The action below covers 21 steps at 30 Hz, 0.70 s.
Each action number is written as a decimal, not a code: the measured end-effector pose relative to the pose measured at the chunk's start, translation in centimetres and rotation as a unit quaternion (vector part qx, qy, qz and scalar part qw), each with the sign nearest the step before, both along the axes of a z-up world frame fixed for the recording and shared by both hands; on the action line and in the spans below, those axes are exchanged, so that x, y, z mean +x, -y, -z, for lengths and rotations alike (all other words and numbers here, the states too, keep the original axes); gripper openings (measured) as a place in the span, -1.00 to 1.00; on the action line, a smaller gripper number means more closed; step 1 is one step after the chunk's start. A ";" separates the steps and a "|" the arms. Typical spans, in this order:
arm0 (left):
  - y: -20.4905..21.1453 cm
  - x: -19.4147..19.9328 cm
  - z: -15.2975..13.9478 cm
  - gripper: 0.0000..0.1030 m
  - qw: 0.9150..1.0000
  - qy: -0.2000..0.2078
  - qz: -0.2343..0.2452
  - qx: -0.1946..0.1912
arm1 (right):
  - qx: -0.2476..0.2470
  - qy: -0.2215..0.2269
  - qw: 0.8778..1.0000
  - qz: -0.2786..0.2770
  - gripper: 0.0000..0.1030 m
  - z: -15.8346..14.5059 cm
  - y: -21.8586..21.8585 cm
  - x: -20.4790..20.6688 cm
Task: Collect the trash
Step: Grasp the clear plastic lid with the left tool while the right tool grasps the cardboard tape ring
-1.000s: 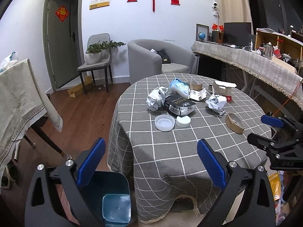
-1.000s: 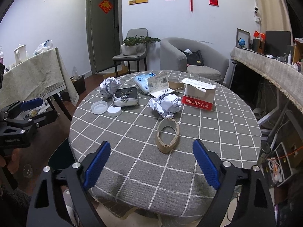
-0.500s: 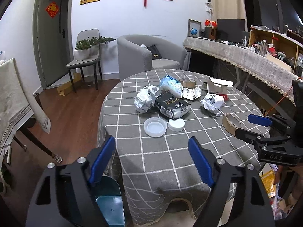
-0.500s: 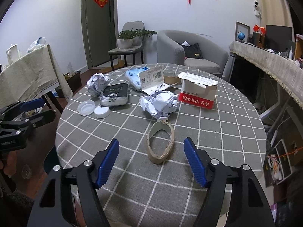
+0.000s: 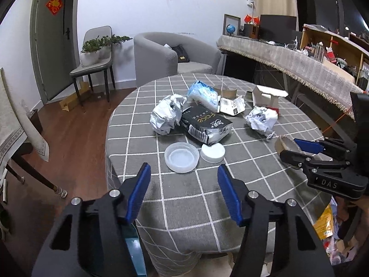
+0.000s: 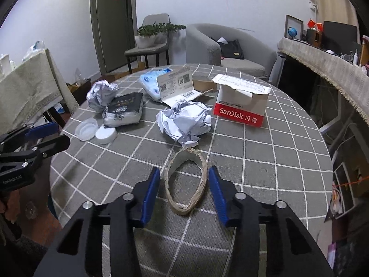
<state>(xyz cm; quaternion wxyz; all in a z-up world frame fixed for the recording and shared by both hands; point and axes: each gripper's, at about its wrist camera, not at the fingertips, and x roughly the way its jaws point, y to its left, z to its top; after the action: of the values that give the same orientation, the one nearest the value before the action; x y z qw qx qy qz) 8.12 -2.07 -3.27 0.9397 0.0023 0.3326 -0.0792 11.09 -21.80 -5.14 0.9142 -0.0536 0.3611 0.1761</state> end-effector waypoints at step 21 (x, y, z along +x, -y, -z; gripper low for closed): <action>0.0 3.9 1.5 -0.18 1.000 -0.024 0.008 -0.003 | 0.055 0.024 0.997 -0.055 -0.34 -3.6 -1.3 1.5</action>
<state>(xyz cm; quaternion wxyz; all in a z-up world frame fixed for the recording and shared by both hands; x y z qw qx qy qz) 12.02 -2.12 -4.75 0.9307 0.0006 0.3551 -0.0881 12.55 -20.55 -1.55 0.9131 -0.0276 0.3254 0.2440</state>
